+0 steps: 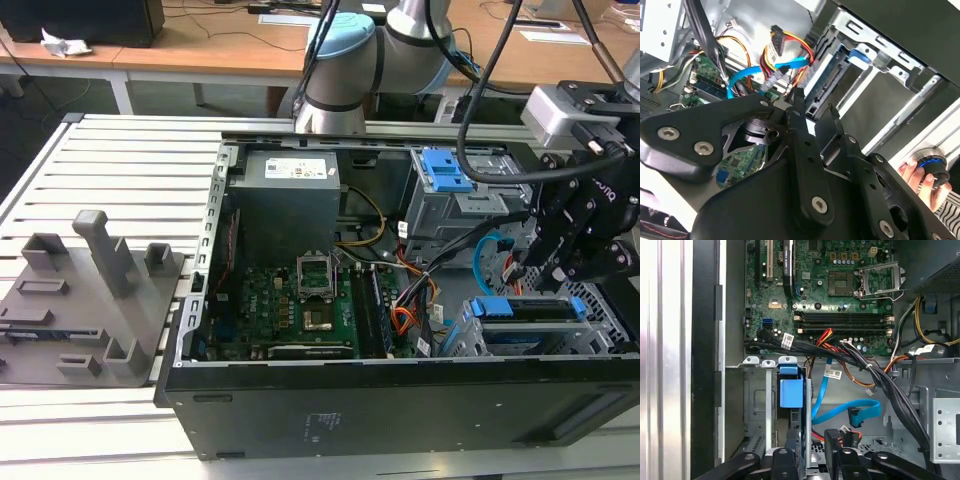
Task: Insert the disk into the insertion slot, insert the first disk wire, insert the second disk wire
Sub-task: 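Insert the first disk wire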
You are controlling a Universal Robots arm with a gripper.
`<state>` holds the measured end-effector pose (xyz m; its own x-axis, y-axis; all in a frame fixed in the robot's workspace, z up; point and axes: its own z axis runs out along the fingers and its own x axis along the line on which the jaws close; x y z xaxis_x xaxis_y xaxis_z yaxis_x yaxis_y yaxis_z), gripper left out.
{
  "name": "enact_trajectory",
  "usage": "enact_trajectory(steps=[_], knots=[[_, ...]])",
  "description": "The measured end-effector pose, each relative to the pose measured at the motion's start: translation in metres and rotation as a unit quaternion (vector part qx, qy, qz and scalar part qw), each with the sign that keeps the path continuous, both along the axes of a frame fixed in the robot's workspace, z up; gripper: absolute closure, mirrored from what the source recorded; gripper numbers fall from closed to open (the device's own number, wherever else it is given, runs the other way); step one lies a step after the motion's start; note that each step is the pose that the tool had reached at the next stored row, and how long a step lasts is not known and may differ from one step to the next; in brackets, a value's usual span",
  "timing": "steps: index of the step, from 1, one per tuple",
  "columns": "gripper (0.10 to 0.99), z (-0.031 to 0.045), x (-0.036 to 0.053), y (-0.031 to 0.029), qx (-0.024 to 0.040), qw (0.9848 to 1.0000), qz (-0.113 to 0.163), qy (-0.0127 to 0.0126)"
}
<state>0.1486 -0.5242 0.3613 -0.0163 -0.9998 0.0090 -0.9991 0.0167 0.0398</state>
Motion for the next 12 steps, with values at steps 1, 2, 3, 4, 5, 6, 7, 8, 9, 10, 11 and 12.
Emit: enact_trajectory(steps=[1,2,3,4,5,6,7,8,9,10,11,12], knots=[[0.725,0.0000,0.0000,0.0018,-0.0001,1.0000,0.000,0.0000],[0.725,0.0000,0.0000,0.0051,-0.0002,1.0000,0.000,0.0000],[0.725,0.0000,0.0001,0.0070,-0.0002,1.0000,0.000,0.0000],[0.725,0.0000,0.0001,0.0086,-0.0003,1.0000,0.000,0.0000],[0.725,0.0000,0.0001,0.0103,-0.0003,1.0000,0.000,0.0000],[0.725,0.0000,0.0001,0.0120,-0.0004,1.0000,0.000,0.0000],[0.725,0.0000,0.0001,0.0142,-0.0005,1.0000,0.000,0.0000],[0.725,0.0000,0.0001,0.0159,-0.0006,1.0000,0.000,0.0000],[0.725,0.0000,0.0001,0.0197,-0.0006,1.0000,0.000,0.0000],[0.725,0.0000,0.0001,0.0238,-0.0006,1.0000,0.000,0.0000],[0.725,0.0000,0.0001,0.0253,-0.0006,1.0000,0.000,0.0000],[0.725,0.0000,0.0001,0.0255,-0.0006,1.0000,0.000,0.0000]])
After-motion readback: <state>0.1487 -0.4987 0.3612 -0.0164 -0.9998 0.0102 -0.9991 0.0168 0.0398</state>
